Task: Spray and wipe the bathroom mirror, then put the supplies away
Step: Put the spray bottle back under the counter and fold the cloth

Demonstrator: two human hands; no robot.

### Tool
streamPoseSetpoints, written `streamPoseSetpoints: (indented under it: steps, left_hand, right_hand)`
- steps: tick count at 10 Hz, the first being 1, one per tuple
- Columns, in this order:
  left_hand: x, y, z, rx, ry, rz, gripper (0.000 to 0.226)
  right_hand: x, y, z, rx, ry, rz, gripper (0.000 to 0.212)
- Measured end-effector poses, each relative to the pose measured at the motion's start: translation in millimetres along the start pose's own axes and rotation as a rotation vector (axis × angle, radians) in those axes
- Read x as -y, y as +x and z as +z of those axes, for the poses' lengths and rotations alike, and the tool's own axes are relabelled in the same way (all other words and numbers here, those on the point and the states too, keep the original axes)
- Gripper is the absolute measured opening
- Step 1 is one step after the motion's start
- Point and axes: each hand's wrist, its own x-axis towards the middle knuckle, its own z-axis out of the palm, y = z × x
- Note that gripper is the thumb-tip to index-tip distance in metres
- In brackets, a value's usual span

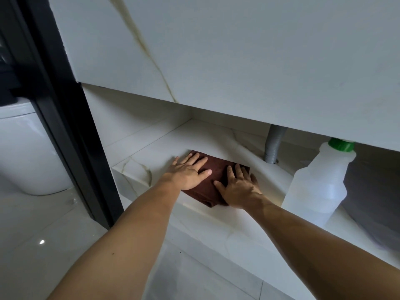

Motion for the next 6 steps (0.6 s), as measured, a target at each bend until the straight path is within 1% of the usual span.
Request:
streamPoseSetpoints:
  steps: [1,2,4,5,6]
  left_hand:
    - [-3,0,-1,0.008,0.001,-0.016,0.064]
    - [-8,-2,0,-0.015,-0.033,-0.047,0.064]
    - [-8,-15,-9,-0.024,-0.223,-0.091,0.064]
    - [-6,-20,-17,-0.081,-0.351,-0.101,0.063]
    - [-12,-28,-38,-0.16,-0.625,-0.096,0.063]
  right_hand:
    - [0,2,-7,0.038,-0.021,-0.002,0.082]
    - [1,3,-10,0.038,-0.025,-0.002,0.083]
    - [-3,1,-7,-0.005,0.076,0.003,0.079]
    - [-6,-3,-5,-0.087,0.124,-0.009,0.07]
    - [-7,-3,-12,-0.203,0.18,-0.026,0.064]
